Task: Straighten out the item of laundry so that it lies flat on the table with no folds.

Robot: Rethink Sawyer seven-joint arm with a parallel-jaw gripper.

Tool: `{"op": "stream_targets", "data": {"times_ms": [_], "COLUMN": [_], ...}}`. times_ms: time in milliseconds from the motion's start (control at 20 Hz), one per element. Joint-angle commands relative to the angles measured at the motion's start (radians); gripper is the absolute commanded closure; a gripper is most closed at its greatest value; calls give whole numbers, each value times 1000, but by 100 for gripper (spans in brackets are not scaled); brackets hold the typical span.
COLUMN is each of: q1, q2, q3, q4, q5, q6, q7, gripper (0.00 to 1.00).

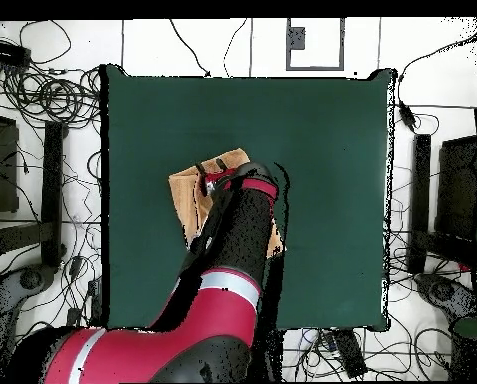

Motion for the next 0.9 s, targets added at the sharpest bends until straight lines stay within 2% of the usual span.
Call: {"op": "stream_targets", "data": {"times_ms": [50, 350, 650, 900], "q1": [13, 31, 42, 27], "q2": [-9, -82, -98, -91], "q3": [172, 193, 196, 207], "q4": [105, 176, 196, 199], "q5": [-82, -82, -59, -22], "q6": [-170, -258, -239, -186], "q7": [310, 376, 374, 324], "gripper": [0, 0, 0, 0]}}
